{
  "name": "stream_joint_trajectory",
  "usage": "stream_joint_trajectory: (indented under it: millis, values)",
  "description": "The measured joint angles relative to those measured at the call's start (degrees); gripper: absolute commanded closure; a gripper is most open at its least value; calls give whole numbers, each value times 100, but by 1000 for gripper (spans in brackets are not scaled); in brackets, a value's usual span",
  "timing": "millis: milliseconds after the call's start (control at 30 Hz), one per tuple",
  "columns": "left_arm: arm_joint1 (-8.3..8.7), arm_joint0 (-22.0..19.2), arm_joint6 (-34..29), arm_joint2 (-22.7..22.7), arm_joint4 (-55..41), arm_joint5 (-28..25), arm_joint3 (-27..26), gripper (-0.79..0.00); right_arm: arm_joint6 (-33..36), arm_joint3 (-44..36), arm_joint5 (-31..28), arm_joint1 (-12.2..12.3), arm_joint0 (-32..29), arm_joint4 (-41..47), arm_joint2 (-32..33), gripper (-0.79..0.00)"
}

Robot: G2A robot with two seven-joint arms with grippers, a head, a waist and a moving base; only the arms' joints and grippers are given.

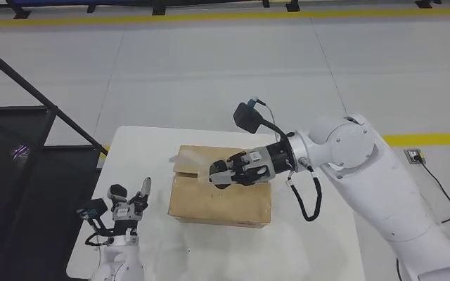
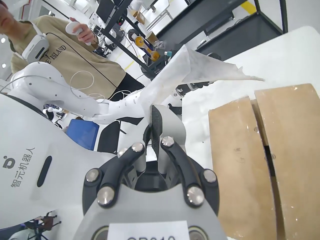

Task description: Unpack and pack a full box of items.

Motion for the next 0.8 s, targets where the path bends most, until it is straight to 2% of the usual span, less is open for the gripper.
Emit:
stream_joint_trajectory:
  millis: [100,167,233,500,567,633,800]
  values:
    - [34,336,-633,-246,-1014,-653,-402,-785,222,-25,-136,-30,162,68,-54,0]
    - [66,515,-1117,-451,-1599,-1035,-577,-785,607,53,-153,-60,332,265,-154,0]
    - [72,541,-1242,-486,-1747,-1107,-595,-785,801,87,-134,-67,376,325,-181,0]
    - [70,532,-1172,-470,-1676,-1069,-585,-785,651,65,-130,-63,314,278,-182,0]
    - [63,509,-1259,-429,-1789,-1007,-613,-785,522,-59,-305,-53,177,216,-190,0]
    - [53,424,-1511,-383,-2245,-806,-692,-785,344,-181,-512,-28,97,147,-189,0]
    - [72,164,-2826,-432,-4058,-25,-966,-785,-160,-277,-1014,104,-7,-180,-239,0]
